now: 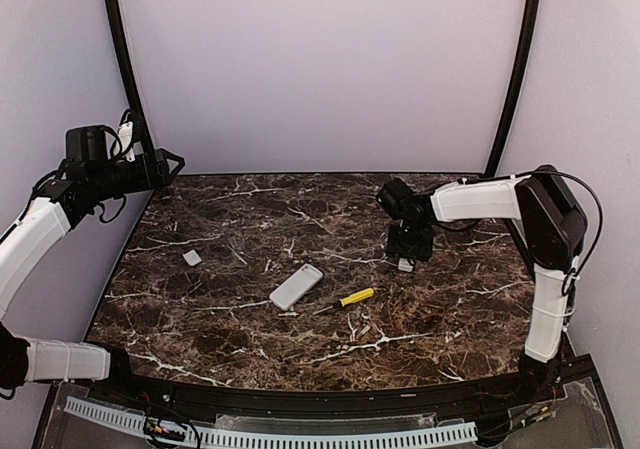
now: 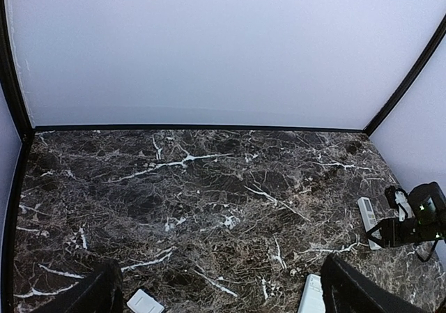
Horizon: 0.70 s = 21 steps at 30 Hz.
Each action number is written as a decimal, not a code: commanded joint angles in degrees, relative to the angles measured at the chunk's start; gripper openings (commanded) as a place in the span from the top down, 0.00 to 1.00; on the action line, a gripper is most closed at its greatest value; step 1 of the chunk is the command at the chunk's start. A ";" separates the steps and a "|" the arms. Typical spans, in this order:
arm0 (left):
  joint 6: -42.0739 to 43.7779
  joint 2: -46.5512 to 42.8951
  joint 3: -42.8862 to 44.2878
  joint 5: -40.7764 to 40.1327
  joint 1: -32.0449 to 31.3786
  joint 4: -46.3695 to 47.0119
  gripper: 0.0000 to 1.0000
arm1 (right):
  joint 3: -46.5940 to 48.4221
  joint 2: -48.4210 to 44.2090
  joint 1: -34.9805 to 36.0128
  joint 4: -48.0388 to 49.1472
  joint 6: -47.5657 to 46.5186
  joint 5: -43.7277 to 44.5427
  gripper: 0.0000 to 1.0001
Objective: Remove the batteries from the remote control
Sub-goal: Pick up the remote control from the center of the board.
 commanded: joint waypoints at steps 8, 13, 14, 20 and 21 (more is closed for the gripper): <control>-0.41 -0.78 -0.95 1.27 -0.06 -1.03 0.02 | -1.92 1.81 -1.33 2.06 1.96 -0.87 0.60; -0.48 -0.71 -1.03 1.28 0.01 -1.05 0.02 | -3.15 0.51 -1.82 3.97 2.22 -2.15 0.79; -0.37 -0.67 -1.05 1.24 0.01 -1.01 0.02 | -3.53 -0.29 -1.82 4.25 2.17 -2.13 0.81; 0.38 -0.86 -0.94 2.94 -0.12 -0.66 0.03 | -6.71 -11.35 -1.82 6.51 -1.99 -2.80 0.89; 0.55 -1.05 -1.02 4.84 -0.15 0.08 0.03 | -6.86 -13.98 -1.85 6.40 -3.26 -3.68 0.90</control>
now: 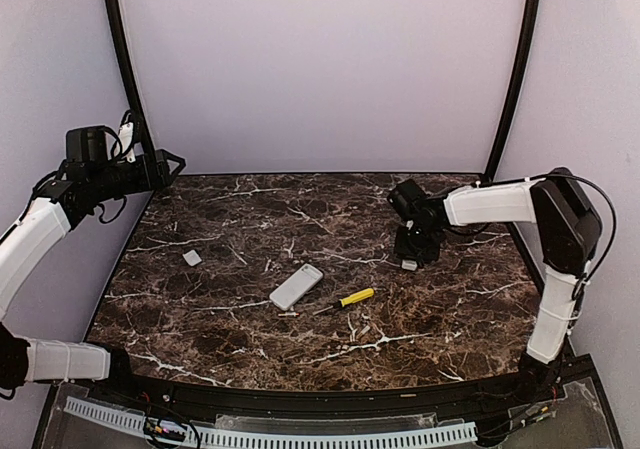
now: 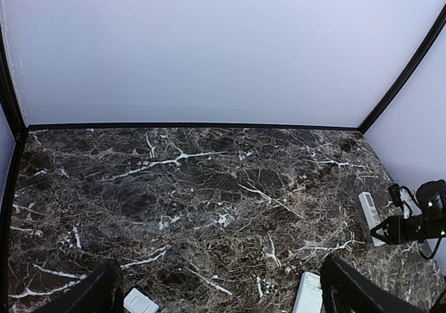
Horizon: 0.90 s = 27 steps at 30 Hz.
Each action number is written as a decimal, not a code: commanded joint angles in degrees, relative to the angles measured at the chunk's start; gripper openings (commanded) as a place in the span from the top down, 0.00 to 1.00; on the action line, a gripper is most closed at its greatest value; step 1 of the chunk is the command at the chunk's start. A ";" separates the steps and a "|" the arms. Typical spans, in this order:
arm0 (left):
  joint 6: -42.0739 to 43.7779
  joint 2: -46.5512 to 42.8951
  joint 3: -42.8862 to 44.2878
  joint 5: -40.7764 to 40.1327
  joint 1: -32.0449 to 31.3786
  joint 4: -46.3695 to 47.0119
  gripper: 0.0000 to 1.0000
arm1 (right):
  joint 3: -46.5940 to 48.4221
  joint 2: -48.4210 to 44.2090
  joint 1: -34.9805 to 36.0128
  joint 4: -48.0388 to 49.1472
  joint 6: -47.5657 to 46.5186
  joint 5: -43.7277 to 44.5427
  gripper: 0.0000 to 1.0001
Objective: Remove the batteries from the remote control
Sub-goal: Pick up the remote control from the center of the board, then pass from the right arm to the left
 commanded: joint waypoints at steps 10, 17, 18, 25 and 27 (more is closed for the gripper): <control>-7.16 -3.60 -5.89 27.82 -6.35 20.31 0.10 | -1.80 -32.17 -0.34 7.06 -17.18 -30.93 1.00; 5.15 -2.69 -1.14 31.05 -20.46 17.05 0.10 | 0.12 -36.26 0.28 9.45 -16.95 -54.87 1.00; 6.86 -2.32 -0.61 31.53 -21.39 16.70 0.09 | 0.34 -36.07 0.71 10.27 -16.25 -58.04 1.00; 16.48 3.63 5.91 29.22 -32.86 10.29 0.16 | 3.77 -32.81 5.41 11.68 -14.28 -69.76 0.99; 18.89 5.29 6.93 28.13 -35.38 9.18 0.16 | 4.82 -31.68 6.58 11.91 -13.52 -72.38 0.99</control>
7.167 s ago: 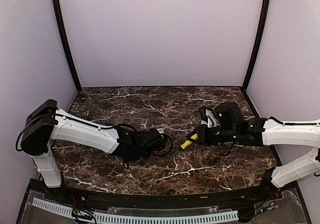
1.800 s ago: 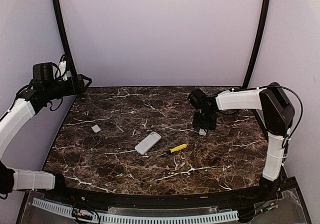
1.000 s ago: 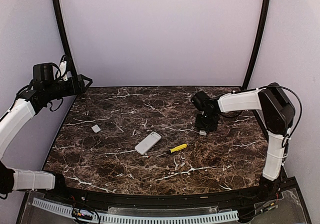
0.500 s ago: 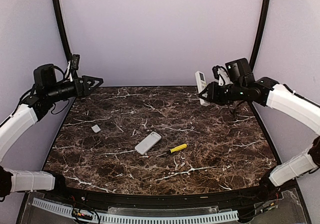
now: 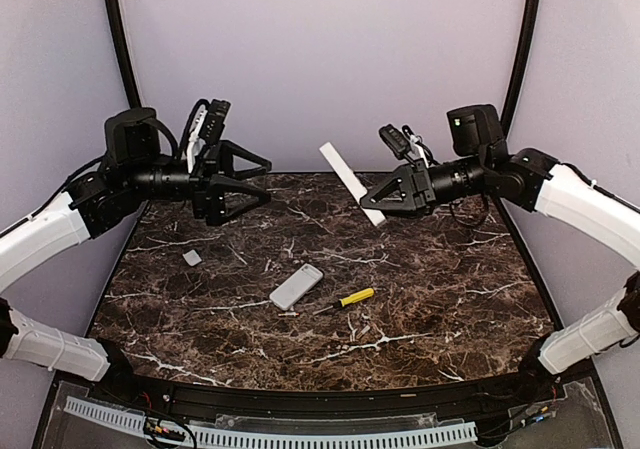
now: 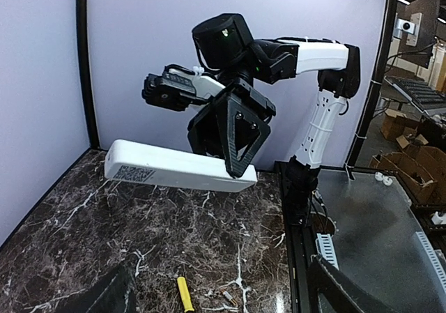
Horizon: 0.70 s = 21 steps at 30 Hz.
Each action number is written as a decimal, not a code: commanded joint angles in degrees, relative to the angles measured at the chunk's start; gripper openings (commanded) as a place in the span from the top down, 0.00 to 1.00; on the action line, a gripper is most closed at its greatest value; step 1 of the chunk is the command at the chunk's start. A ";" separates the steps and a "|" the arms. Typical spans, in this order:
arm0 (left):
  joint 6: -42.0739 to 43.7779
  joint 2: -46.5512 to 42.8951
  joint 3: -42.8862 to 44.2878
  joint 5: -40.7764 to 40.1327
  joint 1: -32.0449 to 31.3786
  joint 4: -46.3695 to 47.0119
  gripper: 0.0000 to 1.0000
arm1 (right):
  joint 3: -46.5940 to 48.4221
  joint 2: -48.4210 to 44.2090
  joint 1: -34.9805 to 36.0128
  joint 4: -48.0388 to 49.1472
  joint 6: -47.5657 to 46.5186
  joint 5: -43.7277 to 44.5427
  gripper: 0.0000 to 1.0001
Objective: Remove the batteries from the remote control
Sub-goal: Pass from the right arm to the left
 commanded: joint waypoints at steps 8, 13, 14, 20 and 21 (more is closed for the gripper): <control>14.67 5.56 4.31 -5.91 -8.16 -11.34 0.13 | 2.03 5.37 6.63 1.52 2.75 -17.75 0.99; 16.04 5.75 3.41 -5.98 -8.75 -13.30 0.10 | 2.07 7.56 8.69 1.11 2.75 -21.71 1.00; 16.74 5.75 3.34 -6.55 -8.84 -13.56 0.10 | 1.94 7.82 9.01 1.12 2.87 -22.16 1.00; 19.58 3.92 0.85 -13.89 -8.98 -13.98 0.09 | 1.74 9.26 10.63 -2.18 1.56 -23.41 1.00; 19.63 3.68 0.74 -13.85 -8.94 -13.52 0.08 | 1.64 9.28 10.79 -2.23 1.49 -23.75 1.00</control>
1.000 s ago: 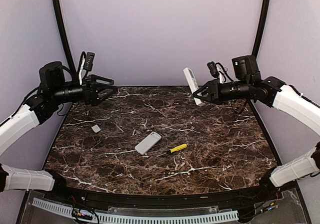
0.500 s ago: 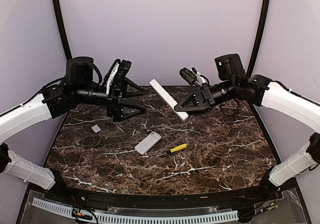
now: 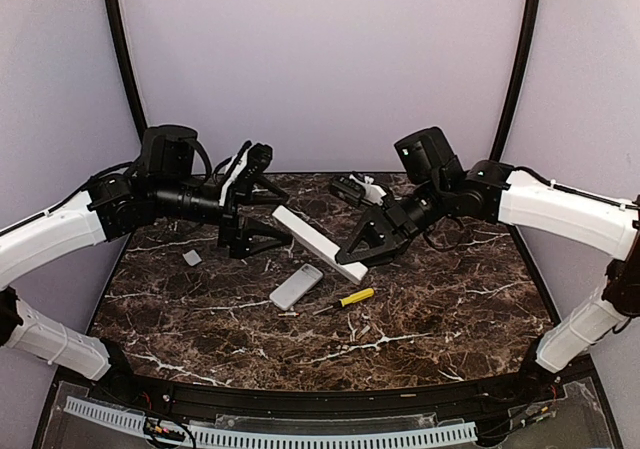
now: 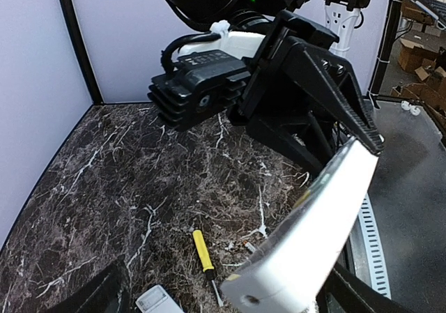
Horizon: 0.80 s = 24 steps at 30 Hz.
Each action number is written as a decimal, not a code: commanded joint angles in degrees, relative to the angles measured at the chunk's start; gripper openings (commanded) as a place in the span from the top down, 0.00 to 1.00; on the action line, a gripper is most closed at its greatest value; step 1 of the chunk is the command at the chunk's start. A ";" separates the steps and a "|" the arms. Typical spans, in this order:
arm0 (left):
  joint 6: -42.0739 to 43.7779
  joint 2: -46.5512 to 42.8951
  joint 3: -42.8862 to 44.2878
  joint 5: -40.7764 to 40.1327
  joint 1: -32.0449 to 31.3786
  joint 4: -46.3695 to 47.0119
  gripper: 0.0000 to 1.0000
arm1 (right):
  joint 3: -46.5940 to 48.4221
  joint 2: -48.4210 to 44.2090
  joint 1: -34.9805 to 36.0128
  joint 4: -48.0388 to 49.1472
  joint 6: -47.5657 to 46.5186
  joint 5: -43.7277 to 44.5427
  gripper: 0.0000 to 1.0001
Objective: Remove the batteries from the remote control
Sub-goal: Pass from the right arm to the left
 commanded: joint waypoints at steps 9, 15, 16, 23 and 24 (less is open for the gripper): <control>-1.31 -1.68 0.68 6.14 -2.96 -5.84 0.27 | -0.99 1.29 1.69 -0.93 -0.32 -4.83 1.00; -2.74 -3.58 -0.90 7.43 -4.50 -4.24 0.33 | -0.89 1.97 1.93 -0.50 0.00 -5.90 1.00; -2.93 -3.48 -0.83 7.94 -4.59 -4.16 0.35 | -0.81 2.17 1.93 -0.53 0.04 -5.88 1.00; -4.96 -2.90 -0.45 12.13 -4.75 -3.70 0.45 | -1.69 2.36 1.92 2.20 1.80 -7.80 0.99; -5.24 -2.91 -0.53 12.98 -4.76 -3.76 0.48 | -2.04 2.19 1.88 3.31 2.41 -8.33 0.99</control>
